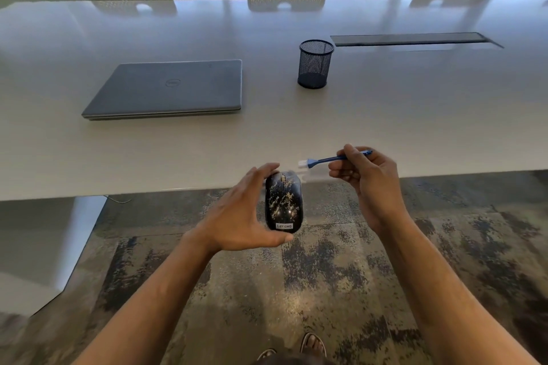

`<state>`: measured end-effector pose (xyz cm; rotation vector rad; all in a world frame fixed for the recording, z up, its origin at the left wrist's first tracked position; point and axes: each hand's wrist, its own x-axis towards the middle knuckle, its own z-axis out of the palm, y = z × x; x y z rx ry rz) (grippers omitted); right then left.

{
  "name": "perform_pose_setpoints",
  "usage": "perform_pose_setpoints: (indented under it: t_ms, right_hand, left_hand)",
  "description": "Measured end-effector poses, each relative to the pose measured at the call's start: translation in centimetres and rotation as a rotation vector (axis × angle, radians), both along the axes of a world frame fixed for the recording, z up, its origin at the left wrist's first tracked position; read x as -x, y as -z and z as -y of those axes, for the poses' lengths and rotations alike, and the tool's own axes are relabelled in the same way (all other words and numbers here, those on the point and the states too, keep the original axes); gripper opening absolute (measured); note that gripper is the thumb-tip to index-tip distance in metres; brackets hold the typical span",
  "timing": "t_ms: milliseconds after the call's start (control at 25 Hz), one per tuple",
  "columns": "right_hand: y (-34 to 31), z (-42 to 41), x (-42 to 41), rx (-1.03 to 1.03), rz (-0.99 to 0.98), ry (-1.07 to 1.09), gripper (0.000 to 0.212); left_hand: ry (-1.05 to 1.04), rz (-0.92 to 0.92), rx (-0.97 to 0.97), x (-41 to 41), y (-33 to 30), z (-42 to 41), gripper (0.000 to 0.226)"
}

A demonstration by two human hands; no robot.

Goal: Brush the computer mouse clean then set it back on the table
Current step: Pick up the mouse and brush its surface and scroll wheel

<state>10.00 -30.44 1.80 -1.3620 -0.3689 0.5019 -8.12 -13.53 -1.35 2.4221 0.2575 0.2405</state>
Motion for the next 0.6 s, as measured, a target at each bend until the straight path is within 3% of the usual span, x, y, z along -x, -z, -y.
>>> perform_pose_setpoints:
  t_ms: [600]
  right_hand:
    - [2.0,1.5,2.6,0.178,0.026,-0.021,0.02]
  left_hand:
    - [-0.058,-0.045,0.008,2.8,1.9,2.8,0.119]
